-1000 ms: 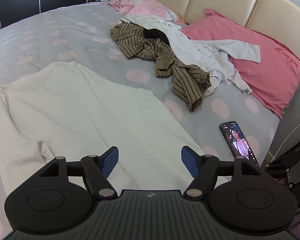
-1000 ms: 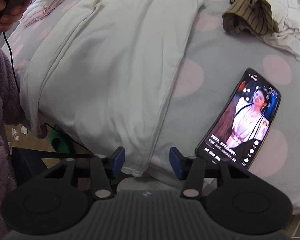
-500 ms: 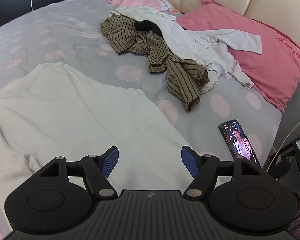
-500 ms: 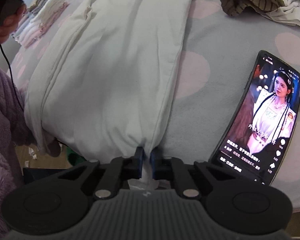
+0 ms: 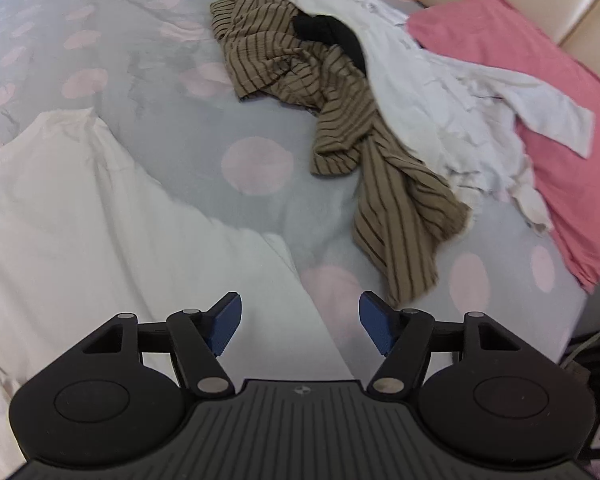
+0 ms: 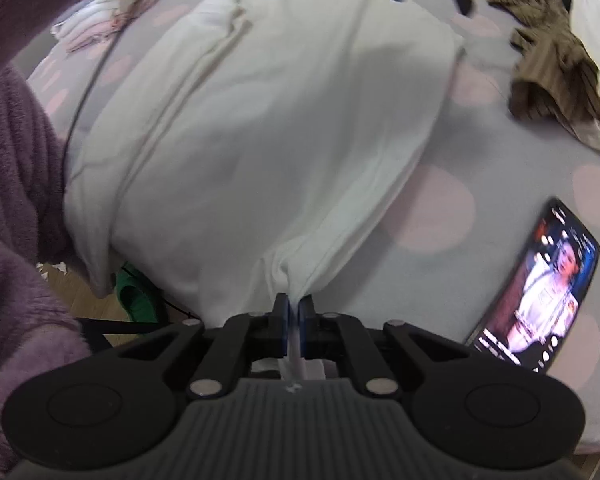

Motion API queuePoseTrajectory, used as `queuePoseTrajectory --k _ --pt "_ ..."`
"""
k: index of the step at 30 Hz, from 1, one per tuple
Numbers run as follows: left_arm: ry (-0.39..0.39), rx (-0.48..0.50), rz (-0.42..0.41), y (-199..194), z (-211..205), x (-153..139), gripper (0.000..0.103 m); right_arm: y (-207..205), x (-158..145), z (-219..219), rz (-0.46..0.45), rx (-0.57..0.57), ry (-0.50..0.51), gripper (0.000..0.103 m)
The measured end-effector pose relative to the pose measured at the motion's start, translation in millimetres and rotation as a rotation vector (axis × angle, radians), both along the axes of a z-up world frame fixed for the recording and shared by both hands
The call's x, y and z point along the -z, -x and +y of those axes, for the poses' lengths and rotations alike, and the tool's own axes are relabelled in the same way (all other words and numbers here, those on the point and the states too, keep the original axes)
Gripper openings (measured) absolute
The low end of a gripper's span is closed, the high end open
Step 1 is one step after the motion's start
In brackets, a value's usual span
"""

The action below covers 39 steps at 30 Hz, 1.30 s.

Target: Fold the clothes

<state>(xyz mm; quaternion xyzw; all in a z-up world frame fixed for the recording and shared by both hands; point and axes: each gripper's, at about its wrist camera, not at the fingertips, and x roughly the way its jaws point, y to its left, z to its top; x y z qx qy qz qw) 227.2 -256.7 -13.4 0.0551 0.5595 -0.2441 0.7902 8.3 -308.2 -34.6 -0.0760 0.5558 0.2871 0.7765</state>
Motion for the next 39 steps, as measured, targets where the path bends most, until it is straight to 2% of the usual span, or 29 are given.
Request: queuePoseTrajectory --k 4,7,9,11,14,17,22,24,27,29,34,36,39 --pt "-0.123 -0.009 0.025 -25 -28 14 0.060 0 -2 11 0.003 -0.043 -0.021 0.006" --pt "-0.211 0.025 0.071 -33 -47 27 0.059 2 -3 18 0.009 -0.064 -0.026 0.006" --pt "-0.272 0.046 0.069 -31 -54 35 0.058 2 -4 21 0.007 -0.074 -0.025 0.006" --pt "-0.332 0.067 0.066 -30 -60 43 0.049 1 -5 23 0.009 -0.079 -0.027 0.006" --pt "-0.423 0.099 0.062 -28 -69 54 0.041 1 -4 25 0.011 -0.087 -0.027 0.006" --pt "-0.514 0.131 0.057 -26 -78 66 0.041 1 -4 26 0.013 -0.086 -0.029 0.006" --pt "-0.563 0.140 0.026 -21 -85 77 0.039 1 -4 27 0.008 -0.087 -0.025 0.006" --pt "-0.543 0.147 0.005 -18 -80 72 0.030 2 -5 26 0.004 -0.088 -0.022 0.006" --pt "-0.447 0.123 0.012 -20 -59 61 0.018 3 -7 24 -0.005 -0.087 -0.018 0.006" --pt "-0.333 0.073 0.031 -23 -38 49 0.013 4 -8 21 -0.011 -0.081 -0.017 0.006" --pt "-0.043 -0.034 0.063 -28 18 19 0.010 10 -13 8 -0.030 -0.047 -0.021 0.006" --pt "0.079 -0.084 0.083 -34 36 6 0.009 11 -18 4 -0.032 -0.031 -0.044 0.006" --pt "0.216 -0.133 0.097 -37 73 0 0.009 13 -25 3 -0.029 -0.019 -0.093 0.006"
